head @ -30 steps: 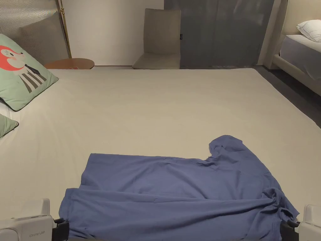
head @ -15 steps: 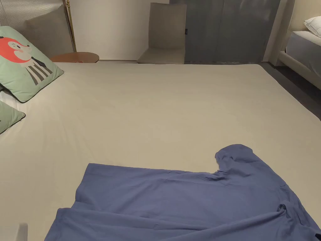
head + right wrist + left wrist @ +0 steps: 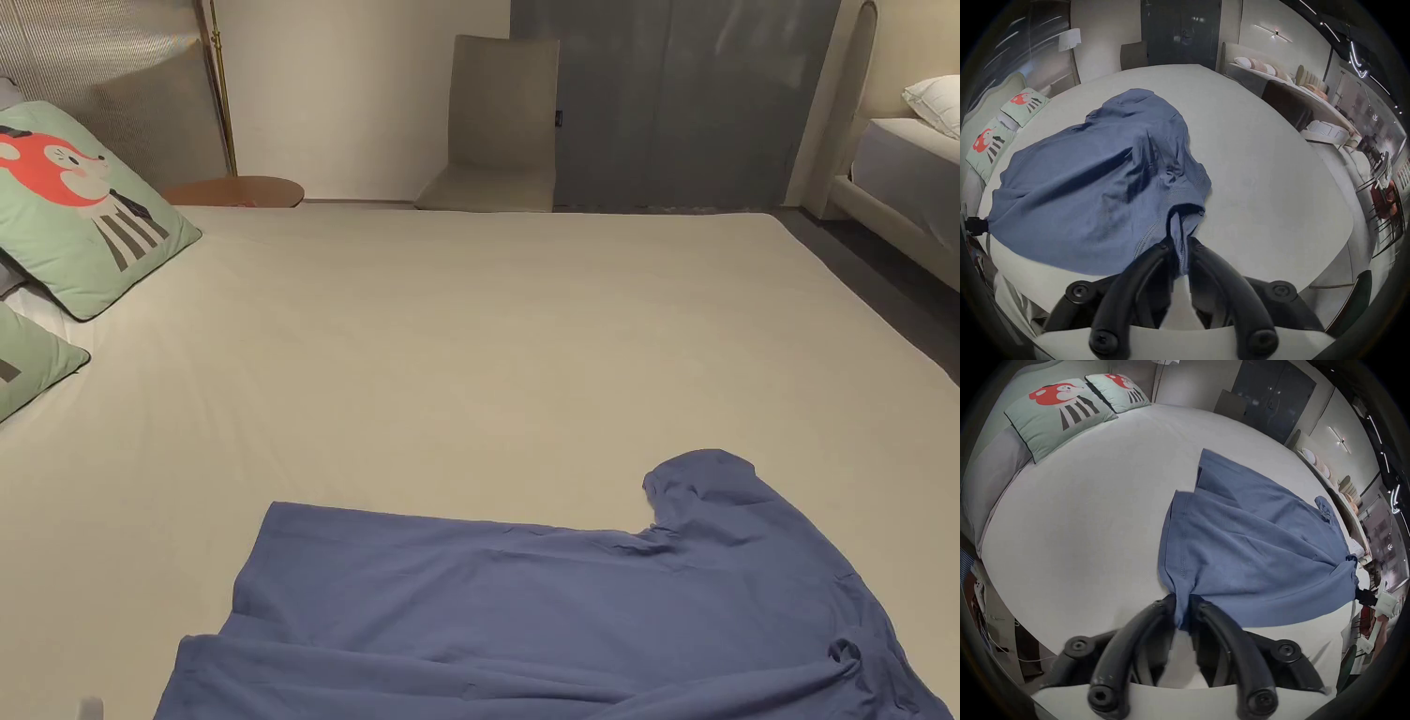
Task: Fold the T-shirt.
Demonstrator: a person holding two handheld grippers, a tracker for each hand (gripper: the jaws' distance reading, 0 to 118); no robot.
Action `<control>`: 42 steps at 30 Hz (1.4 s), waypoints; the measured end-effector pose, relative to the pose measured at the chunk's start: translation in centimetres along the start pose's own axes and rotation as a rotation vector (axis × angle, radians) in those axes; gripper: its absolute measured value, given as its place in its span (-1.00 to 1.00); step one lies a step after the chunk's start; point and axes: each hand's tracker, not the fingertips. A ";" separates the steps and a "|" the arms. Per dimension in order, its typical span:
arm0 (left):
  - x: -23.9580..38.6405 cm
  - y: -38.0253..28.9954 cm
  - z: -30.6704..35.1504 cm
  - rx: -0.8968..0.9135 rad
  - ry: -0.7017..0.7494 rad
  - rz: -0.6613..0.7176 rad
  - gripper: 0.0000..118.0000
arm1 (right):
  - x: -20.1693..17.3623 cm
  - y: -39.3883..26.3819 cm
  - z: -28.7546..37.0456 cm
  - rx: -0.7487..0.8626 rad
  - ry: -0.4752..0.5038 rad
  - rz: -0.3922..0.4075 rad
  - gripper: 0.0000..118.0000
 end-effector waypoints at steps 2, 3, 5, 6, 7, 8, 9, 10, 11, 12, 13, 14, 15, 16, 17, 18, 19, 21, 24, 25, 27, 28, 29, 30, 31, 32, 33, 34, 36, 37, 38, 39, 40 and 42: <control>0.5 0.2 1.1 0.064 0.049 -0.046 0.22 | -0.1 0.3 0.1 0.014 -0.027 0.024 0.41; 0.8 0.4 1.8 0.102 0.061 -0.058 0.58 | -0.2 0.5 0.7 0.050 -0.059 0.056 0.75; 1.5 1.3 3.5 0.208 0.044 -0.053 0.85 | -0.5 1.3 2.1 0.162 -0.038 0.049 0.90; 2.2 1.8 4.6 0.282 0.036 -0.042 0.84 | -0.8 1.9 3.1 0.224 -0.028 0.037 0.89; 2.8 2.4 5.6 0.341 0.026 -0.038 0.84 | -1.2 2.7 4.0 0.273 -0.036 0.021 0.90; 3.4 2.9 6.4 0.399 0.015 -0.034 0.84 | -1.7 3.3 4.6 0.322 -0.042 0.011 0.90; 4.0 3.4 7.2 0.454 -0.002 -0.036 0.84 | -1.9 3.9 5.2 0.377 -0.044 0.002 0.89; 4.8 3.8 7.9 0.504 -0.013 -0.048 0.77 | -2.4 4.5 5.7 0.435 -0.045 -0.010 0.86; 5.5 4.1 8.4 0.538 -0.012 -0.062 0.64 | -3.0 5.0 6.3 0.478 -0.045 -0.021 0.78; 6.2 4.3 8.9 0.574 -0.012 -0.081 0.35 | -3.6 5.4 6.9 0.518 -0.035 -0.029 0.60; 7.0 4.5 9.4 0.613 -0.010 -0.099 -0.18 | -4.8 6.0 8.3 0.558 -0.016 -0.032 0.27; 7.5 4.7 9.5 0.638 -0.010 -0.112 -0.18 | -5.4 6.3 8.7 0.590 -0.010 -0.041 0.27; 8.0 4.9 9.5 0.652 -0.006 -0.138 -0.34 | -6.0 6.5 8.9 0.619 -0.005 -0.046 0.14; 8.5 5.1 9.3 0.645 0.000 -0.141 -0.78 | -6.6 6.7 9.0 0.630 -0.009 -0.042 -0.30; 8.8 5.4 9.2 0.640 -0.002 -0.138 -0.99 | -7.0 6.8 8.6 0.636 -0.015 -0.031 -0.73; 9.2 5.6 9.0 0.634 -0.013 -0.143 -0.99 | -7.3 6.9 8.4 0.645 -0.022 -0.030 -0.94; 9.3 5.9 8.8 0.607 -0.041 -0.145 -1.00 | -7.6 7.0 8.3 0.645 -0.016 -0.025 -0.97; 9.6 6.6 8.1 0.593 -0.047 -0.145 -1.00 | -8.0 7.4 8.2 0.626 0.027 -0.012 -0.98; 9.4 8.8 6.3 0.545 -0.065 -0.138 -1.00 | -8.4 7.5 7.4 0.609 0.024 0.002 -0.98; 9.2 9.9 5.5 0.508 -0.078 -0.123 -1.00 | -8.1 7.5 6.6 0.602 0.028 0.007 -0.98; 9.0 12.4 3.5 0.441 -0.097 -0.128 -1.00 | -7.9 7.6 5.9 0.589 0.026 -0.002 -0.98; 8.9 13.7 2.4 0.410 -0.098 -0.139 -1.00 | -7.8 7.7 5.6 0.581 0.026 -0.006 -0.98; 8.8 14.9 1.3 0.377 -0.088 -0.142 -1.00 | -7.8 7.8 5.3 0.575 0.027 -0.008 -0.98; 8.9 16.3 0.0 0.337 -0.060 -0.148 -0.99 | -7.7 7.9 5.1 0.565 0.026 -0.009 -0.98; 8.8 17.6 -1.4 0.283 -0.054 -0.161 -0.90 | -7.6 8.0 4.7 0.557 0.024 -0.010 -0.98; 8.7 18.6 -2.6 0.255 -0.059 -0.158 -0.58 | -7.5 8.1 4.3 0.548 0.021 -0.011 -0.98; 8.5 19.6 -4.1 0.219 -0.056 -0.144 -0.03 | -7.5 8.1 3.8 0.538 0.021 -0.009 -0.98; 8.5 20.6 -5.6 0.161 -0.042 -0.139 0.70 | -7.4 8.1 3.4 0.526 0.017 -0.010 -0.98; 8.2 21.7 -8.5 0.092 -0.021 -0.121 0.78 | -7.2 8.2 2.6 0.507 0.015 -0.010 -0.98; 8.2 22.0 -9.5 0.093 0.013 -0.127 0.75 | -7.1 8.1 2.0 0.496 0.016 -0.010 -0.98; 8.4 22.2 -10.2 0.073 -0.013 -0.129 0.76 | -7.0 8.1 1.6 0.487 0.015 -0.010 -0.98; 8.5 22.4 -11.3 0.038 0.028 -0.125 0.76 | -6.9 8.1 1.2 0.478 0.011 -0.009 -0.98; 8.5 22.6 -12.4 0.018 0.042 -0.123 0.75 | -6.9 8.2 0.8 0.467 0.004 -0.007 -0.98; 8.3 22.7 -13.8 -0.007 0.055 -0.107 0.63 | -6.9 8.3 0.3 0.447 0.005 -0.006 -0.98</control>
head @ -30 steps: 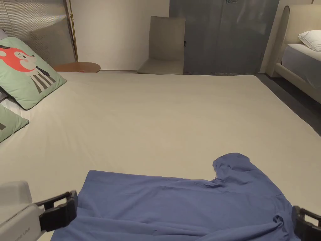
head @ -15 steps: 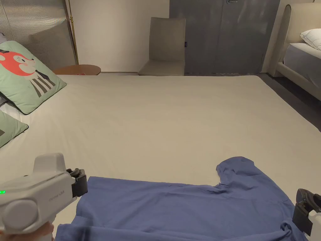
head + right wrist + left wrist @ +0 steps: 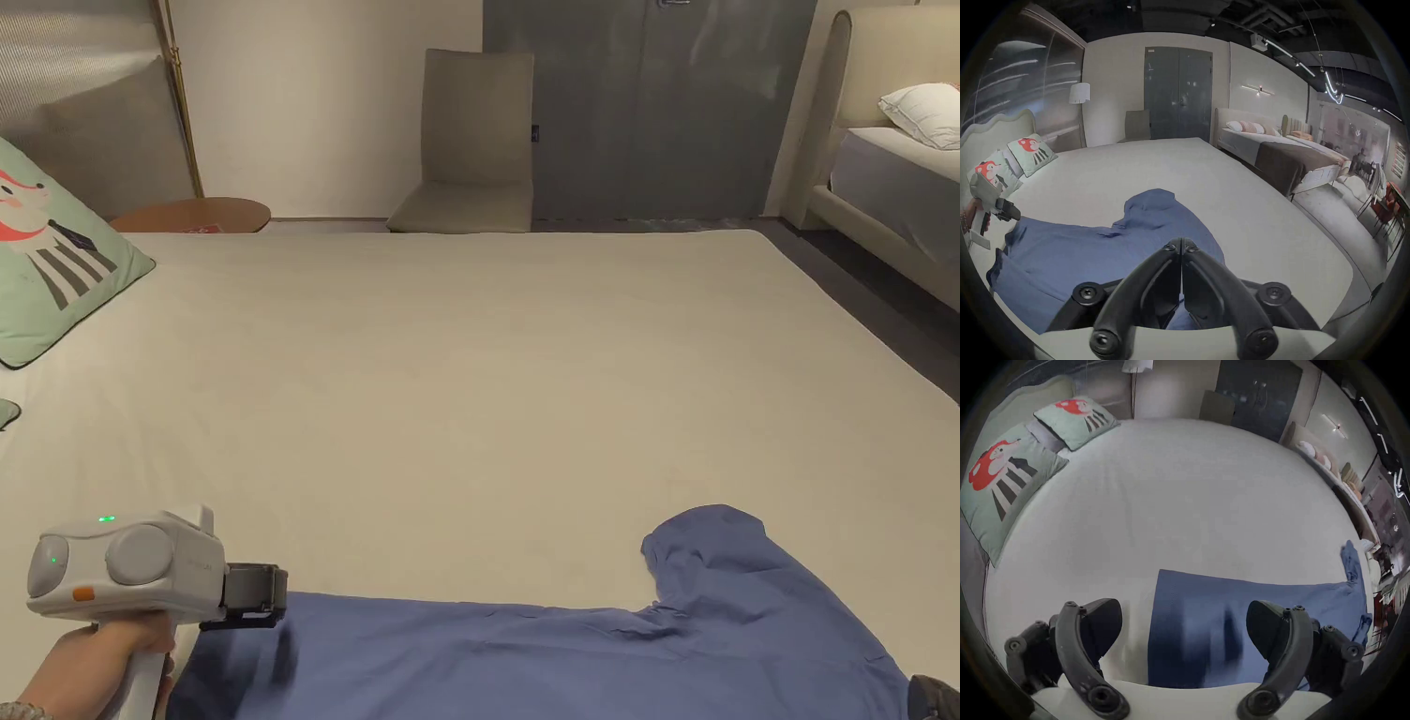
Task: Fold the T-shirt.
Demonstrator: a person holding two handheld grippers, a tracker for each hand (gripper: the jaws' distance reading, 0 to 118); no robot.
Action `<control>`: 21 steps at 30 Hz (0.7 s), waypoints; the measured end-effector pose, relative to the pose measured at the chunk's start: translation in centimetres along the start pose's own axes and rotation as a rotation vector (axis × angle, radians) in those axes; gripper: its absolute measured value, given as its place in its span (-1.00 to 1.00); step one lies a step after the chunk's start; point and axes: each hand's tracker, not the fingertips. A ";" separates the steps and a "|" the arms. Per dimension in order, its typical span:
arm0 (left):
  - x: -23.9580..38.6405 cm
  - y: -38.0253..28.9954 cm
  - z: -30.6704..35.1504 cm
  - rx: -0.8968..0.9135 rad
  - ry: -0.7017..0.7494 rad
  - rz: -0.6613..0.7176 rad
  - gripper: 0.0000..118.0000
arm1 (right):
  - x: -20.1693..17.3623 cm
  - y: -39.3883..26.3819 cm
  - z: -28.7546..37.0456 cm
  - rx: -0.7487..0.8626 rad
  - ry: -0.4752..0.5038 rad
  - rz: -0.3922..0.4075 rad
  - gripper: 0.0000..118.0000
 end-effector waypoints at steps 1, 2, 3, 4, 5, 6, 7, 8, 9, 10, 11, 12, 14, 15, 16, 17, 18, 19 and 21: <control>0.0 0.0 -0.5 -0.004 -0.001 0.008 0.43 | 0.0 -0.1 -0.3 -0.008 -0.002 -0.001 -0.98; 0.1 0.0 -1.0 -0.011 -0.005 0.014 0.43 | 0.1 -0.2 -0.6 -0.012 -0.004 0.000 -0.98; 0.1 -0.1 -1.3 -0.020 -0.009 0.024 0.34 | -0.2 0.2 -0.5 -0.018 -0.003 0.008 -0.98; 0.0 -0.1 -1.4 -0.025 -0.009 0.037 0.05 | -0.3 0.2 -0.7 -0.023 -0.004 0.010 -0.98; 0.1 -0.2 -1.5 -0.026 -0.002 0.044 -0.27 | -0.2 0.2 -1.0 -0.030 -0.003 0.011 -0.98; 0.2 -0.5 -1.4 -0.014 0.014 0.048 -0.50 | -0.1 0.3 -1.4 -0.040 -0.002 0.010 -0.98; 0.2 -0.7 -1.1 -0.002 0.008 0.040 -0.62 | 0.8 0.1 -2.2 -0.048 -0.001 0.007 -0.97; 0.1 -0.8 -0.8 0.007 -0.006 0.029 -0.75 | 1.4 0.2 -3.1 -0.061 -0.003 0.004 -0.88; 0.2 -0.9 -0.6 0.013 -0.011 0.020 -0.93 | 1.7 0.4 -3.9 -0.081 -0.004 0.002 -0.55; 0.3 -1.0 -0.3 0.018 -0.019 0.014 -0.94 | 2.0 0.6 -4.8 -0.111 0.004 -0.001 0.19; 0.5 -1.1 0.1 0.025 -0.022 0.005 -0.95 | 1.5 1.3 -5.7 -0.165 0.014 -0.005 0.70; 0.6 -1.1 0.4 0.035 -0.019 -0.010 -0.95 | 1.6 1.7 -6.9 -0.195 0.014 -0.018 0.97; 0.8 -1.2 1.0 0.052 -0.015 -0.029 -0.95 | 2.0 2.7 -9.5 -0.246 0.006 -0.023 1.00; 0.9 -1.3 1.3 0.057 -0.020 -0.031 -0.95 | 2.7 3.1 -11.3 -0.273 0.010 -0.019 1.00; 0.8 -1.3 1.4 0.061 -0.026 -0.031 -0.95 | 2.9 3.5 -12.6 -0.298 0.003 -0.003 1.00; 0.8 -1.3 1.6 0.067 -0.030 -0.030 -0.95 | 3.1 4.1 -14.4 -0.355 0.014 0.012 1.00; 0.9 -1.3 1.9 0.073 -0.033 -0.030 -0.95 | 3.2 4.5 -16.0 -0.398 0.010 0.015 1.00; 0.9 -1.4 2.1 0.077 -0.035 -0.033 -0.95 | 3.0 4.9 -16.8 -0.428 0.010 0.016 0.98; 0.8 -1.3 2.1 0.081 -0.037 -0.038 -0.95 | 3.2 5.1 -18.9 -0.497 -0.002 -0.005 0.72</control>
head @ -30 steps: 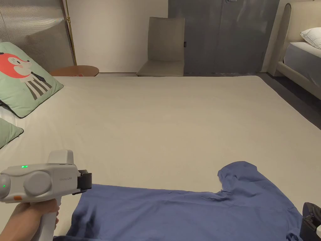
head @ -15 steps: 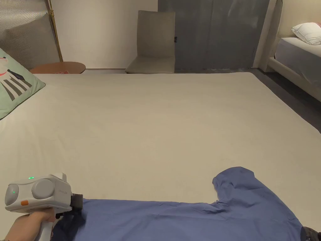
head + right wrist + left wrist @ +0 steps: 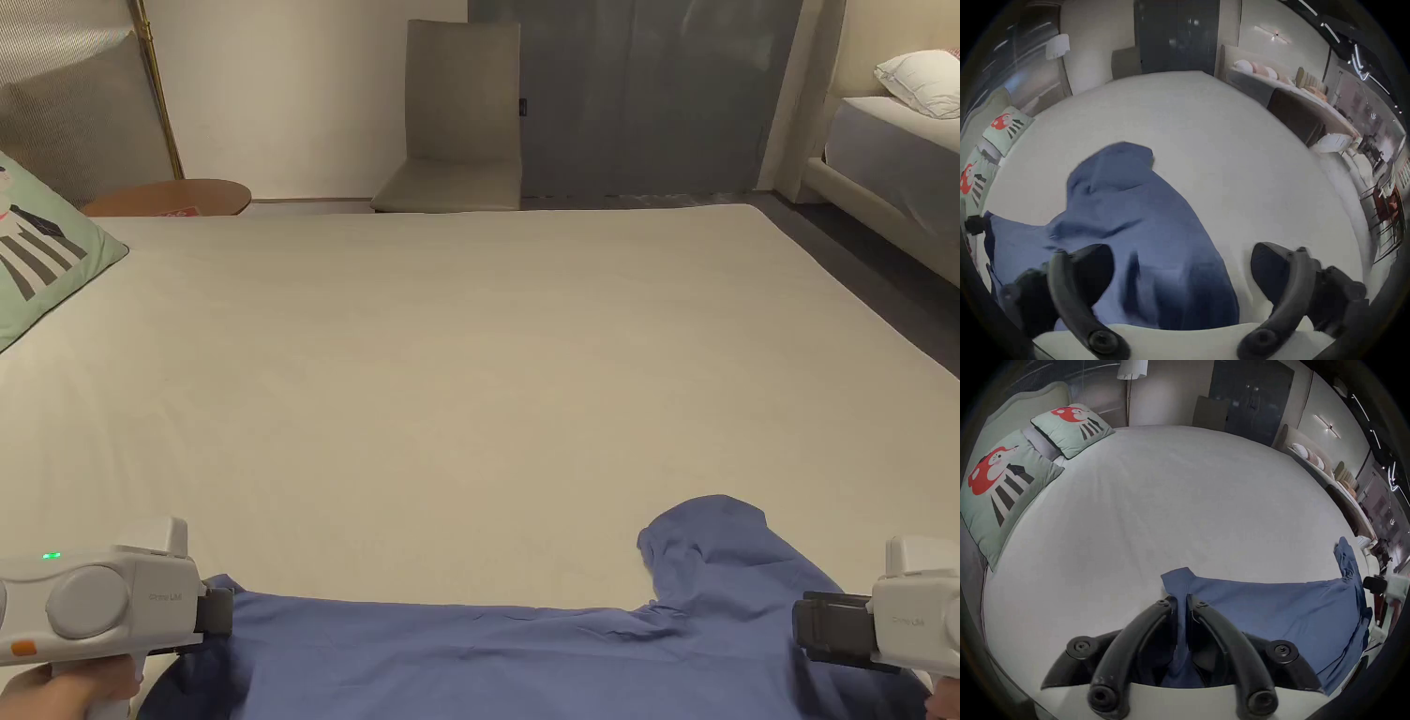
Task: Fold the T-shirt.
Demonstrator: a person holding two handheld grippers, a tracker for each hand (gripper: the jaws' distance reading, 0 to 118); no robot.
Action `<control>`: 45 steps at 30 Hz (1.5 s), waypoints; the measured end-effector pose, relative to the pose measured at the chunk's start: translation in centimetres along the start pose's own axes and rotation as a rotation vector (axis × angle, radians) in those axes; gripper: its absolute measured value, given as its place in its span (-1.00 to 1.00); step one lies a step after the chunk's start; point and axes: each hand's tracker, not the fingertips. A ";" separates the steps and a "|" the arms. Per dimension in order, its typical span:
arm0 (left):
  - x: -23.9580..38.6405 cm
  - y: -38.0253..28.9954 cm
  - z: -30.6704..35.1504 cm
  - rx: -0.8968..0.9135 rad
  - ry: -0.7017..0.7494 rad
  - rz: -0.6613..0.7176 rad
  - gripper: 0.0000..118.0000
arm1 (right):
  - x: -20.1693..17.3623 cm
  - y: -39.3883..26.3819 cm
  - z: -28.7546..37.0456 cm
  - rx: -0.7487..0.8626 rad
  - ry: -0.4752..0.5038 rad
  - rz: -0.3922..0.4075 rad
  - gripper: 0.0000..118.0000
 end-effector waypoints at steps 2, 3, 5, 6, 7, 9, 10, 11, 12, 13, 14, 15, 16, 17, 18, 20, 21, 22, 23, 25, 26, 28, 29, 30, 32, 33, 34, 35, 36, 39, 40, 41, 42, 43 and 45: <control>-0.1 0.1 0.1 0.001 -0.001 -0.001 -0.95 | 0.2 0.6 -0.9 -0.057 0.016 -0.032 0.05; -0.1 0.1 0.2 0.002 -0.002 -0.002 -0.95 | 0.3 0.6 -1.1 -0.089 0.027 -0.036 -0.09; -0.2 0.1 0.4 0.005 0.000 -0.006 -0.95 | 0.3 0.5 -1.0 -0.074 0.024 -0.023 -0.38; -0.2 0.2 0.5 0.007 0.001 -0.009 -0.95 | 0.7 0.3 -1.2 -0.038 0.034 0.000 -0.85; -0.3 0.2 0.7 0.009 0.000 -0.009 -0.95 | 0.7 0.3 -0.8 -0.013 0.047 0.015 -0.91; -0.5 0.4 1.1 0.014 -0.006 -0.003 -0.95 | 1.0 0.0 0.8 0.011 0.075 0.007 -0.91; -0.6 0.5 1.4 0.017 -0.011 0.001 -0.95 | 0.6 0.0 2.4 0.020 0.087 0.019 -0.91; -0.7 0.5 1.7 0.020 -0.015 0.008 -0.95 | 0.5 0.0 3.6 0.034 0.083 0.037 -0.91; -0.8 0.5 2.2 0.026 -0.019 0.012 -0.95 | 0.6 0.0 4.7 0.060 0.082 0.053 -0.91; -0.9 0.4 2.8 0.036 -0.024 0.016 -0.95 | 0.8 -0.1 5.9 0.076 0.090 0.061 -0.91; -1.0 0.3 3.5 0.045 -0.031 0.021 -0.95 | 0.8 -0.1 6.7 0.087 0.099 0.058 -0.91; -1.1 0.1 4.3 0.055 -0.037 0.025 -0.95 | 1.1 -0.3 8.1 0.108 0.118 0.050 -0.91; -1.2 -0.1 5.2 0.065 -0.044 0.027 -0.95 | 1.3 -0.5 9.4 0.124 0.129 0.046 -0.91; -1.4 -0.5 6.3 0.077 -0.050 0.022 -0.95 | 1.6 -0.9 10.8 0.138 0.137 0.044 -0.91; -1.7 -0.9 7.4 0.089 -0.052 0.020 -0.95 | 1.9 -1.1 11.7 0.157 0.142 0.043 -0.92; -2.1 -2.2 9.7 0.108 -0.055 0.013 -0.95 | 2.6 -2.3 14.2 0.183 0.149 0.039 -0.91; -2.5 -2.9 10.8 0.114 -0.055 0.011 -0.95 | 2.9 -3.0 15.4 0.190 0.151 0.038 -0.91; -2.8 -3.7 11.7 0.118 -0.053 0.011 -0.95 | 3.1 -3.7 16.0 0.196 0.154 0.036 -0.92; -3.1 -4.6 12.6 0.122 -0.050 0.011 -0.95 | 3.5 -4.7 16.9 0.196 0.157 0.032 -0.91; -3.7 -6.7 14.2 0.121 -0.050 0.010 -0.95 | 4.1 -6.7 18.4 0.192 0.167 0.020 -0.91; -4.0 -8.0 14.9 0.118 -0.049 0.012 -0.95 | 4.5 -8.0 18.7 0.186 0.174 0.015 -0.92; -4.5 -10.4 15.9 0.103 -0.048 0.013 -0.95 | 4.7 -10.3 19.3 0.165 0.171 0.015 -0.91; -4.6 -11.7 16.3 0.095 -0.043 0.013 -0.95 | 4.7 -11.5 19.5 0.148 0.162 0.025 -0.91; -4.8 -13.1 16.6 0.086 -0.036 0.013 -0.95 | 4.9 -12.8 19.4 0.129 0.150 0.035 -0.91; -4.7 -15.5 16.9 0.060 -0.022 0.009 -0.95 | 4.9 -14.8 19.3 0.105 0.129 0.050 -0.92; -4.7 -16.8 16.8 0.039 -0.014 0.004 -0.95 | 4.9 -15.8 19.1 0.090 0.119 0.056 -0.92; -4.7 -17.8 16.7 0.031 -0.006 0.002 -0.95 | 4.7 -16.5 19.2 0.079 0.118 0.056 -0.92; -4.9 -18.8 16.2 0.016 -0.001 0.007 -0.95 | 4.7 -17.3 19.0 0.066 0.117 0.055 -0.92; -5.1 -19.7 15.8 0.001 0.002 0.016 -0.95 | 4.6 -18.0 18.6 0.056 0.112 0.054 -0.92; -5.5 -21.4 14.6 -0.029 0.013 0.045 -0.95 | 4.7 -19.6 17.0 0.027 0.082 0.074 -0.92; -5.6 -21.8 14.3 -0.033 0.016 0.053 -0.95 | 4.6 -20.0 16.6 0.022 0.078 0.072 -0.92; -5.7 -22.1 14.0 -0.032 0.020 0.057 -0.95 | 4.5 -20.4 16.2 0.016 0.073 0.072 -0.92; -5.8 -22.3 13.7 -0.034 0.026 0.061 -0.95 | 4.9 -20.6 15.9 0.011 0.071 0.067 -0.92; -5.8 -22.4 13.5 -0.036 0.031 0.063 -0.95 | 4.9 -20.8 15.5 0.009 0.066 0.066 -0.92; -5.8 -22.6 13.2 -0.033 0.035 0.067 -0.95 | 4.5 -21.3 14.6 0.002 0.047 0.074 -0.92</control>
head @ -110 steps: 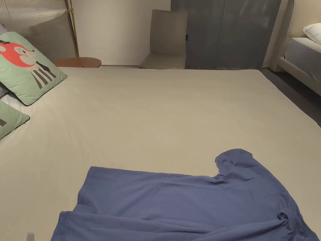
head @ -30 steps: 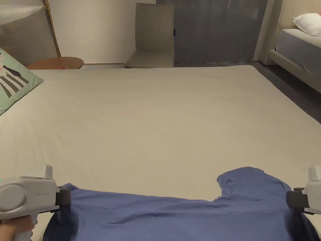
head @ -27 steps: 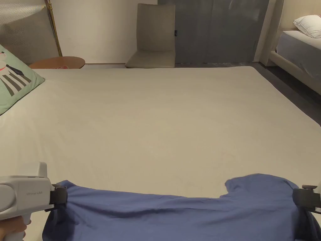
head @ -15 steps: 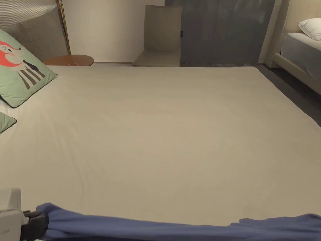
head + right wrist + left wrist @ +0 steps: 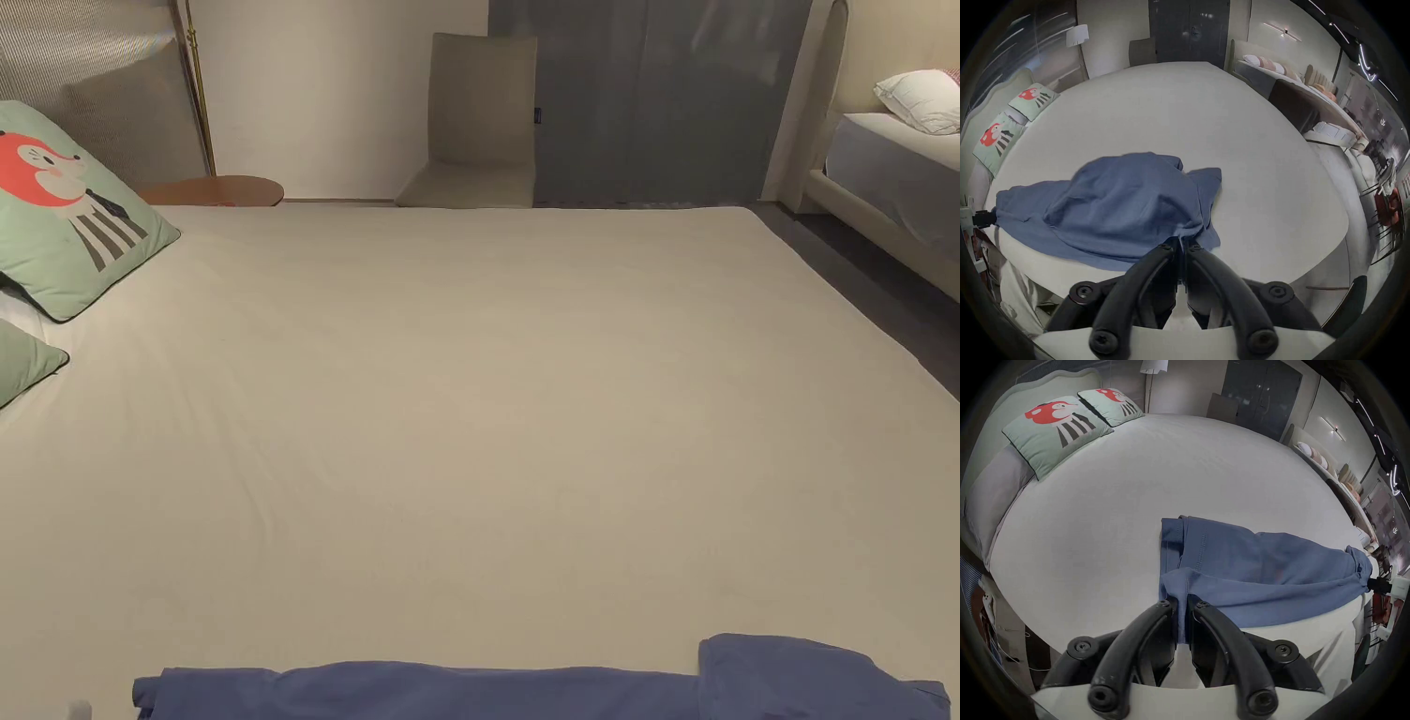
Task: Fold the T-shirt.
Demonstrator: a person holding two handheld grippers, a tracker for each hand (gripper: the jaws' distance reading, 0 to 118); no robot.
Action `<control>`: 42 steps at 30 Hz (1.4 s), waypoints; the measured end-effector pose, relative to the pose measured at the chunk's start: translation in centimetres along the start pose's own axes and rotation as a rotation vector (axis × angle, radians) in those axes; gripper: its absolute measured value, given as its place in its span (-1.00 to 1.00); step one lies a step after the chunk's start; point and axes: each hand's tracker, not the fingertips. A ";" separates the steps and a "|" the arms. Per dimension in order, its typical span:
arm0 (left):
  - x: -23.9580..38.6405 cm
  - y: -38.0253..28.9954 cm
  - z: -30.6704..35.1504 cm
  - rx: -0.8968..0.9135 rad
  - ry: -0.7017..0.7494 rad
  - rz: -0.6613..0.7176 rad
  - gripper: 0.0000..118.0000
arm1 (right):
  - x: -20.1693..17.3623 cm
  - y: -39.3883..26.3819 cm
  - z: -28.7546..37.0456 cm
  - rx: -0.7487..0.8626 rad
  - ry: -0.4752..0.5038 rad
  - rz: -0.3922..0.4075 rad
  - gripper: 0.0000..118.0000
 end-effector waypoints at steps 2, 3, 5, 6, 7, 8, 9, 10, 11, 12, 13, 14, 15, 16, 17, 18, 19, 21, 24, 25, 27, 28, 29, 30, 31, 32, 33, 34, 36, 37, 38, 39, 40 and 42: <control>0.2 -0.1 0.0 0.007 0.010 -0.003 -0.95 | -0.4 -0.5 0.4 0.000 -0.011 -0.007 -0.92; 0.2 -0.1 0.0 0.010 0.010 0.000 -0.95 | -0.5 -0.6 0.3 0.000 -0.014 -0.008 -0.92; 0.3 -0.2 0.4 0.035 0.009 0.012 -0.81 | -0.7 -0.6 0.2 0.016 -0.018 -0.015 -0.90; 0.4 -0.3 0.8 0.057 0.011 0.009 -0.56 | -0.7 -0.6 0.5 0.032 -0.021 -0.023 -0.78; 0.5 -0.3 1.3 0.084 0.032 -0.004 -0.02 | -0.9 -0.6 1.0 0.056 -0.026 -0.024 -0.26; 0.6 -0.2 1.8 0.110 0.053 -0.018 0.37 | -1.1 -0.6 1.5 0.093 -0.046 -0.018 0.24; 0.7 -0.1 2.3 0.140 0.055 -0.021 0.71 | -0.3 -0.7 1.3 0.125 -0.062 -0.011 0.66; 0.9 0.1 3.3 0.185 0.049 -0.017 0.87 | -0.4 -0.6 1.8 0.172 -0.080 -0.006 0.90; 1.1 0.2 4.2 0.239 0.033 -0.017 0.84 | -0.8 -0.5 2.7 0.242 -0.093 -0.006 0.89; 1.4 0.5 5.0 0.288 0.032 -0.016 0.84 | -1.2 -0.3 3.5 0.301 -0.102 -0.007 0.87; 1.7 0.8 5.8 0.328 0.027 -0.010 0.84 | -2.1 0.0 4.4 0.360 -0.114 -0.007 0.89; 2.1 1.2 6.5 0.372 0.025 -0.014 0.84 | -2.9 0.4 5.2 0.418 -0.131 -0.013 0.89; 2.5 1.4 7.1 0.419 0.022 -0.020 0.83 | -3.6 0.6 5.8 0.471 -0.138 -0.024 0.89; 3.1 1.7 7.8 0.469 0.025 -0.032 0.79 | -4.4 0.8 6.4 0.523 -0.130 -0.031 0.89; 3.7 1.9 8.4 0.511 0.029 -0.047 0.73 | -5.5 1.3 7.2 0.572 -0.121 -0.035 0.88; 4.5 2.1 8.9 0.544 0.028 -0.057 0.59 | -6.4 1.5 7.7 0.610 -0.120 -0.043 0.85; 5.2 2.3 9.4 0.576 0.023 -0.064 0.29 | -7.3 1.7 8.0 0.645 -0.111 -0.044 0.72; 6.3 2.7 10.0 0.620 0.013 -0.088 -0.37 | -8.7 2.0 7.7 0.683 -0.106 -0.045 0.23; 7.3 3.2 10.0 0.628 -0.019 -0.081 -0.97 | -11.0 2.3 7.5 0.711 -0.103 -0.043 -0.81; 7.3 3.3 9.9 0.614 -0.047 -0.070 -1.00 | -11.8 2.5 7.4 0.717 -0.109 -0.038 -0.98; 7.1 3.5 9.6 0.584 -0.084 -0.062 -1.00 | -12.7 2.4 7.3 0.723 -0.108 -0.037 -0.98; 6.8 3.6 9.3 0.561 -0.088 -0.056 -1.00 | -12.9 2.4 7.3 0.721 -0.093 -0.038 -0.99; 6.2 3.8 9.1 0.536 -0.109 -0.049 -1.00 | -13.2 2.3 7.2 0.713 -0.076 -0.041 -0.99; 5.2 4.1 8.8 0.529 -0.144 -0.010 -1.00 | -13.3 2.3 7.1 0.707 -0.067 -0.040 -0.99; 4.1 4.4 8.4 0.508 -0.185 0.030 -1.00 | -13.5 2.1 7.1 0.709 -0.069 -0.034 -0.99; 2.7 4.8 7.9 0.463 -0.234 0.079 -1.00 | -13.7 2.0 7.0 0.708 -0.079 -0.021 -0.99; 1.4 5.2 7.2 0.411 -0.291 0.115 -1.00 | -14.2 1.7 7.6 0.708 -0.087 -0.016 -0.99; -0.1 5.4 6.5 0.380 -0.344 0.160 -0.99 | -14.3 1.5 7.7 0.706 -0.087 -0.016 -0.99; -2.7 5.6 5.1 0.347 -0.390 0.263 -0.60 | -14.2 1.4 7.9 0.699 -0.083 -0.022 -0.99; -4.3 5.9 4.0 0.285 -0.418 0.313 0.09 | -14.1 1.3 8.0 0.695 -0.086 -0.026 -0.99; -6.0 6.0 2.8 0.223 -0.469 0.359 0.54 | -14.1 1.2 8.0 0.693 -0.091 -0.028 -0.99; -7.5 5.9 1.6 0.170 -0.531 0.400 0.86 | -14.1 1.1 8.1 0.690 -0.096 -0.028 -0.99; -8.6 5.5 0.9 0.137 -0.587 0.440 0.85 | -14.1 1.0 8.1 0.685 -0.100 -0.028 -0.99; -10.9 5.0 -0.8 0.093 -0.695 0.534 0.86 | -14.2 0.8 8.2 0.675 -0.105 -0.029 -0.99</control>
